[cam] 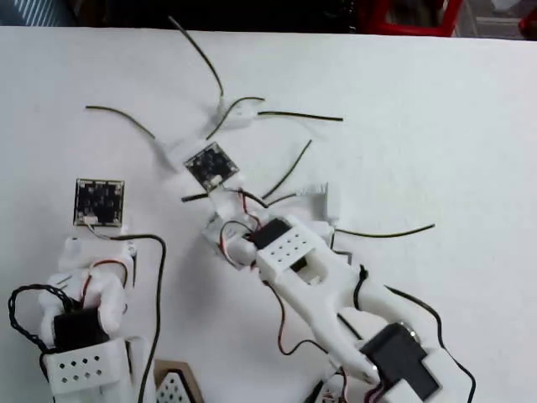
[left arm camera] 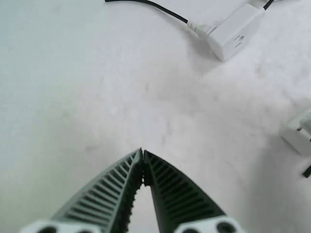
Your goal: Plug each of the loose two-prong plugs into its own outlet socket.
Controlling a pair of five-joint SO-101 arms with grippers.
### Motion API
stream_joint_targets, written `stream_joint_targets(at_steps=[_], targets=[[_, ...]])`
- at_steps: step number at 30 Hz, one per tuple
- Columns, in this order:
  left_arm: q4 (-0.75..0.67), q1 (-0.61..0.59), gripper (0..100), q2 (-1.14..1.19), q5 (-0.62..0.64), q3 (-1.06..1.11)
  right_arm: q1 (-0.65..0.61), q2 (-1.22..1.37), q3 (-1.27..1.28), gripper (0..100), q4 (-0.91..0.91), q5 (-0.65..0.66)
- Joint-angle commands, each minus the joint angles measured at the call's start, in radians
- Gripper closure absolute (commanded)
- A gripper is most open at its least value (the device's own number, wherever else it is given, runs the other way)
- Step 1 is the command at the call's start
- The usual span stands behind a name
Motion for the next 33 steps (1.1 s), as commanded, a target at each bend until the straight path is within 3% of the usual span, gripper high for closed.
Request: stream_joint_targets(at_steps=[1, 9, 17, 21, 24, 28, 33], targets=[[-0.020, -0.008, 97, -0.013, 0.003, -0.006, -0.013, 0.051, 0.002, 98.2, 0.019, 0.066], [-0.020, -0.008, 97, -0.013, 0.003, -0.006, -0.013, -0.047, -0.063, 98.2, 0.208, 0.068], [-0.020, -0.008, 97, -0.013, 0.003, -0.006, -0.018, 0.107, -0.106, 97.4, 0.131, 0.068], [-0.020, -0.008, 97, -0.013, 0.003, -0.005, -0.019, 0.077, -0.152, 84.1, 0.220, 0.060], [-0.020, -0.008, 97, -0.013, 0.003, -0.005, -0.019, -0.031, -0.184, 76.0, 0.367, -0.018], [-0.020, -0.008, 97, -0.013, 0.003, -0.003, -0.013, -0.252, -0.195, 78.2, 0.529, -0.081], [-0.071, -0.008, 97, -0.015, 0.002, 0.034, 0.024, -0.558, -0.140, 90.9, 0.624, -0.092]])
